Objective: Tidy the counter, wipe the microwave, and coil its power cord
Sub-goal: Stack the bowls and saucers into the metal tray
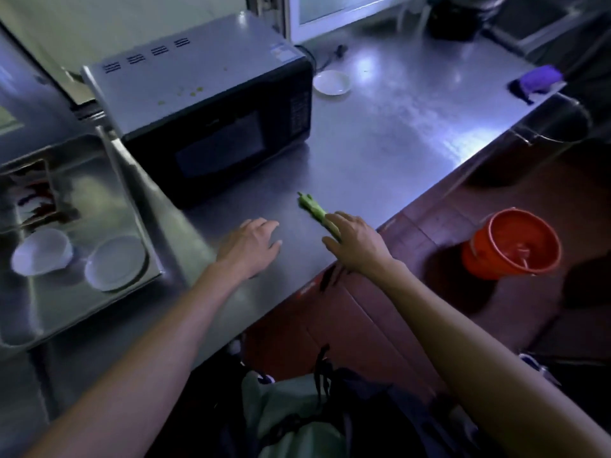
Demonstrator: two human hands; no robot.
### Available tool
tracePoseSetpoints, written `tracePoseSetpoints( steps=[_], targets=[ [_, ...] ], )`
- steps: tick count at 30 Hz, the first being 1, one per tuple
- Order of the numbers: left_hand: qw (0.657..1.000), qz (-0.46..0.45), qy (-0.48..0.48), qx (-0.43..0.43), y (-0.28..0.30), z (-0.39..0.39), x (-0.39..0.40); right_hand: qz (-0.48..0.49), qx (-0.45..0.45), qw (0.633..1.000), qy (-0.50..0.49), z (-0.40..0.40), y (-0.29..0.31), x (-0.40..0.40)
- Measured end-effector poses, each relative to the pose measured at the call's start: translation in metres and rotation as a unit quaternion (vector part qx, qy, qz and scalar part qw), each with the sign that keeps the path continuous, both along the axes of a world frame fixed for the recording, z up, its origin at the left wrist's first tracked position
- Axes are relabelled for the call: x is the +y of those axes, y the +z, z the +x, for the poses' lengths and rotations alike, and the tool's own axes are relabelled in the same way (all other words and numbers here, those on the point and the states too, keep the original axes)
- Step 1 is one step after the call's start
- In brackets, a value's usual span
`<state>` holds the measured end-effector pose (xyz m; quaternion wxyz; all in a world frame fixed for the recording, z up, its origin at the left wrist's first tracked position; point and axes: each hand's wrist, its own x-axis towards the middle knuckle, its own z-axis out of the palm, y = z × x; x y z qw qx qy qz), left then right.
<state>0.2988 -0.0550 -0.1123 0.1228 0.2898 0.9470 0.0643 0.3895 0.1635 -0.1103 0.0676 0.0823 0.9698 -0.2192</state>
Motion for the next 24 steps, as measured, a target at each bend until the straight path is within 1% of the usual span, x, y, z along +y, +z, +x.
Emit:
tracePoseSetpoints(
  steps=[3, 7, 13, 19, 24],
  targets=[
    [0.999, -0.007, -0.045, 0.006, 0.008, 0.010, 0.051, -0.007, 0.015, 0.998, -0.060, 0.031, 0.003, 0.040],
    [0.995, -0.015, -0.101, 0.006, 0.015, 0.022, 0.104, -0.020, 0.040, 0.990, -0.135, 0.063, 0.006, 0.075],
    [0.983, -0.016, -0.182, 0.003, 0.011, 0.031, 0.180, -0.015, 0.054, 0.977, -0.207, 0.103, 0.004, 0.114],
    [0.974, -0.005, -0.225, -0.021, -0.003, 0.030, 0.242, -0.005, 0.018, 0.966, -0.258, 0.119, -0.007, 0.158],
    [0.972, 0.000, -0.229, -0.046, -0.025, 0.005, 0.282, 0.002, -0.021, 0.964, -0.267, 0.095, -0.021, 0.197]
  ],
)
